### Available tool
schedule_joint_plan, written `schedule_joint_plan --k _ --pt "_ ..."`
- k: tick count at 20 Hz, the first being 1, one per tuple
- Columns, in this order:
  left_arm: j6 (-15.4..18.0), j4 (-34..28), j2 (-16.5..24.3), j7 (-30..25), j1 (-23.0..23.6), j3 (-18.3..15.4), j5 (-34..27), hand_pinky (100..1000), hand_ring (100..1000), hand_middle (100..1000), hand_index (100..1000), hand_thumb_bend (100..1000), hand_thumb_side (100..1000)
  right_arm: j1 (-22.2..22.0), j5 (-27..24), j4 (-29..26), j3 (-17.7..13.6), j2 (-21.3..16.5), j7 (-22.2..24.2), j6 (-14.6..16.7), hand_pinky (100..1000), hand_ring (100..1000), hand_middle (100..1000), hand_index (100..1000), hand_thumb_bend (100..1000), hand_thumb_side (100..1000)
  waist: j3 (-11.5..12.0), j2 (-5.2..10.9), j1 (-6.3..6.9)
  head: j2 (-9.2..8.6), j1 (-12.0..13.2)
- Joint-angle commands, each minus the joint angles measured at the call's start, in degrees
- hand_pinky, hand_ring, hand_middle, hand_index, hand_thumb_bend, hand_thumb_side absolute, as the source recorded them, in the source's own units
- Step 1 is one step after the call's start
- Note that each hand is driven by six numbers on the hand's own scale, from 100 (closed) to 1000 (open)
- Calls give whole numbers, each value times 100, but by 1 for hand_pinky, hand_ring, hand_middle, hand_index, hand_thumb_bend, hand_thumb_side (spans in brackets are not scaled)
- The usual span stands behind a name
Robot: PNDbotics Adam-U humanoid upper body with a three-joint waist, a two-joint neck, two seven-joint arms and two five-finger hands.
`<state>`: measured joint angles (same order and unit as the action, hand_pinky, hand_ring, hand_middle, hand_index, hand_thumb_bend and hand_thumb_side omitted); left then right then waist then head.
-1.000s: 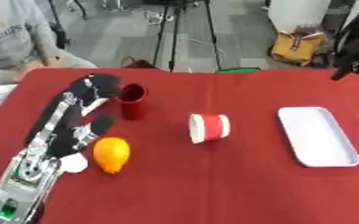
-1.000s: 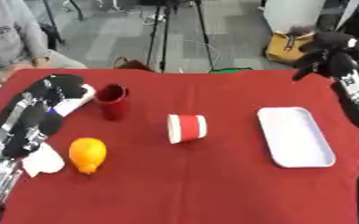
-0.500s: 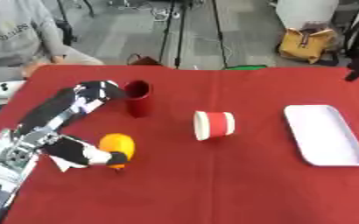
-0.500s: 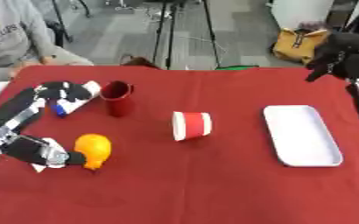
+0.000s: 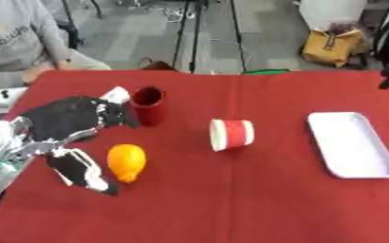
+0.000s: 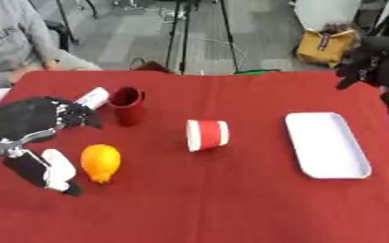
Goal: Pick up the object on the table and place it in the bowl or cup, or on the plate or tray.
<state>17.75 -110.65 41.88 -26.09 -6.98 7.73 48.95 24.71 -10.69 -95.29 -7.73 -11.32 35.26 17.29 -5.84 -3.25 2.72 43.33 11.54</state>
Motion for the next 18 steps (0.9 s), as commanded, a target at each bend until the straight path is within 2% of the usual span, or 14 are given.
schedule_joint_plan --k 1,9,10,18 --pt "8 323 187 -63 -280 114 119 661 744 713 832 1000 551 76 11 -105 2 -107 18 4 550 648 700 846 100 613 -10 63 -4 28 25" --pt "45 1240 -14 -277 -852 380 312 640 716 637 787 1000 550 68 9 -87 11 -100 39 14 550 647 700 847 100 617 -33 56 -10 38 23" --pt "43 1352 -39 -341 -919 403 348 627 705 604 768 1000 553 68 9 -85 13 -98 41 16 550 647 700 847 100 620 -36 56 -11 36 30" --pt "213 2046 -144 -748 -1261 586 733 616 707 591 732 1000 548 68 9 -80 19 -90 46 22 549 645 700 847 100 621 -59 56 -13 2 63"
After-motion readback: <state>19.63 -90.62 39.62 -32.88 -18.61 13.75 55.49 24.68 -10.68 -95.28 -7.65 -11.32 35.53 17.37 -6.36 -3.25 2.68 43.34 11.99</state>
